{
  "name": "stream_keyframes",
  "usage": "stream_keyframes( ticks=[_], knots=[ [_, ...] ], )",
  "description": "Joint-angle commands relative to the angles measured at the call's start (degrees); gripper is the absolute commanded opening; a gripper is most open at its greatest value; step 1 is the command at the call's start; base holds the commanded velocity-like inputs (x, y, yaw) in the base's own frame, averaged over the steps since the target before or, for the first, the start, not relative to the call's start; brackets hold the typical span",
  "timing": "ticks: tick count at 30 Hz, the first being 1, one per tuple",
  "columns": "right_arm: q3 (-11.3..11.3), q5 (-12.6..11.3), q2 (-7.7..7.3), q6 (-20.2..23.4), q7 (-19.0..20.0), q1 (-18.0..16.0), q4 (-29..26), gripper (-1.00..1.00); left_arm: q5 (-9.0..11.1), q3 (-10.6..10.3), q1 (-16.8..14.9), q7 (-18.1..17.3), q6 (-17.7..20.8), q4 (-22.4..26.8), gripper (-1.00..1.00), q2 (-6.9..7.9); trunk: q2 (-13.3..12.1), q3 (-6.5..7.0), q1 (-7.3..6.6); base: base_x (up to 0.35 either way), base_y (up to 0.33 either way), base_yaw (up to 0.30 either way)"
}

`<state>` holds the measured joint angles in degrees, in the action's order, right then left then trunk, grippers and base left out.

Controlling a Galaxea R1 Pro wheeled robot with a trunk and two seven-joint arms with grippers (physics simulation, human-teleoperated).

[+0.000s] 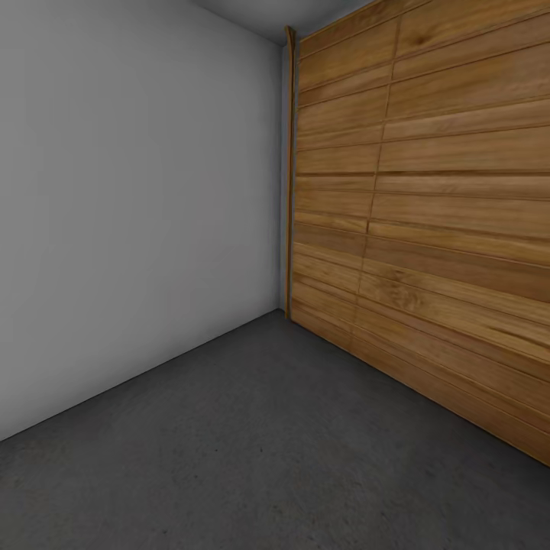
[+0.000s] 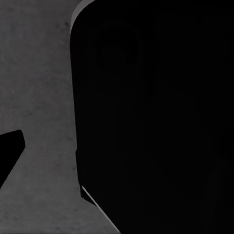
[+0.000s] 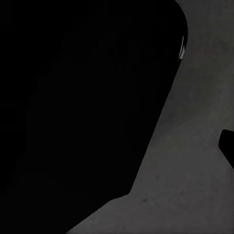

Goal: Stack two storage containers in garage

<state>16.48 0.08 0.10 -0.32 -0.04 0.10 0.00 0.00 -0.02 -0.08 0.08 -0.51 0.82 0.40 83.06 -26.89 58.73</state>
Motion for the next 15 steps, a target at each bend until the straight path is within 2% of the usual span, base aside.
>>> stream_keyframes(
  ticks=[1, 15],
  knots=[
    [0.2, 0.0, 0.02, 0.0, 0.0, 0.0, 0.0, 1.00, 0.0, 0.0, 0.0, 0.0, 0.0, 0.0, 1.00, 0.02, 0.0, -0.04, 0.00, 0.000, 0.000, 0.000],
    [0.2, 0.0, 0.02, 0.1, 0.0, 0.0, 0.0, 1.00, 0.0, 0.0, 0.0, 0.0, 0.0, -0.2, 1.00, 0.02, 0.0, -0.04, 0.00, 0.000, 0.000, 0.000]
  ],
)
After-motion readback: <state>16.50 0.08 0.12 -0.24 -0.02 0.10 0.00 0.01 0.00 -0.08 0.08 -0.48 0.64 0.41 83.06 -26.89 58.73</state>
